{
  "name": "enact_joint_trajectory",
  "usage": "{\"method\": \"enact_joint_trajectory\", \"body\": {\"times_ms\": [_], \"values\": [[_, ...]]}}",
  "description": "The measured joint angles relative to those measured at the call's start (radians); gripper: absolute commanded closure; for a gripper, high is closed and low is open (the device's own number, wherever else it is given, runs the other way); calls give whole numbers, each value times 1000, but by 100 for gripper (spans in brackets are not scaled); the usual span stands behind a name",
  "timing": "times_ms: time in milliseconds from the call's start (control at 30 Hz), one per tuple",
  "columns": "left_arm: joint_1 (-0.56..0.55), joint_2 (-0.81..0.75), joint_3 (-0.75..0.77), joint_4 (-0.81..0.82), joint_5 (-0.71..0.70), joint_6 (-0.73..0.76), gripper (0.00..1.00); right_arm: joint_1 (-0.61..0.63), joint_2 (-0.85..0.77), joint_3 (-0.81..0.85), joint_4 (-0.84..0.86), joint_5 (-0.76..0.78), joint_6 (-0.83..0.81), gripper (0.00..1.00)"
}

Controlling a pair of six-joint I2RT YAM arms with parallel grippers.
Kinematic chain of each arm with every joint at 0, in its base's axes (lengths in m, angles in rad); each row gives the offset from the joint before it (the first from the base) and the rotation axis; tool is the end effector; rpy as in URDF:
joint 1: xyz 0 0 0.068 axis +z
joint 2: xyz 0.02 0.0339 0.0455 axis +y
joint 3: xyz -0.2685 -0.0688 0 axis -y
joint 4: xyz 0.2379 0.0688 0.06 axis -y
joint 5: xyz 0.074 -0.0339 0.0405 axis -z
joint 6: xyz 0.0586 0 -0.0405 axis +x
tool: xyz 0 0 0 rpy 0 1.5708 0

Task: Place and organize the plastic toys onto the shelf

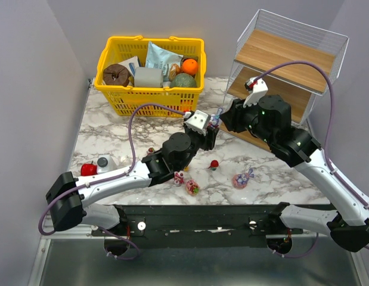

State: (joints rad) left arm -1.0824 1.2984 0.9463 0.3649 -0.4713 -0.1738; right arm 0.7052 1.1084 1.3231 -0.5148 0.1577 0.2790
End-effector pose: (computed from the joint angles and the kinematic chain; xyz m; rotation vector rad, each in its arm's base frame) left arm 0.1727 -0.2683 0.3480 0.3410 1.5563 -0.6206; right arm 0.1932 0.1524 0.4241 -0.2934 1.8786 0.5291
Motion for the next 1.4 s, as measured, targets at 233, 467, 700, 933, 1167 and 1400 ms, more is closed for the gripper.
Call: {"method": "enact_joint_trajectory", "body": {"times_ms": [233,467,700,933,1167,1400], "values": [[0,6,11,0,4,0,98,5,0,0,1,14,-17,87],[-1,11,11,1,13,-7,65,8,3,0,1,34,-51,99],[-3,10,11,-5,35,-11,1,11,3,-16,26,71,-122,99],[-5,-111,-18,-85,34,-45,1,8,-11,-135,147,163,-267,99],[-5,-365,-85,-200,10,-129,1,-44,-84,-478,362,161,-421,99],[-5,-426,-158,-340,31,-259,1,-72,-116,-757,633,207,-472,99]]}}
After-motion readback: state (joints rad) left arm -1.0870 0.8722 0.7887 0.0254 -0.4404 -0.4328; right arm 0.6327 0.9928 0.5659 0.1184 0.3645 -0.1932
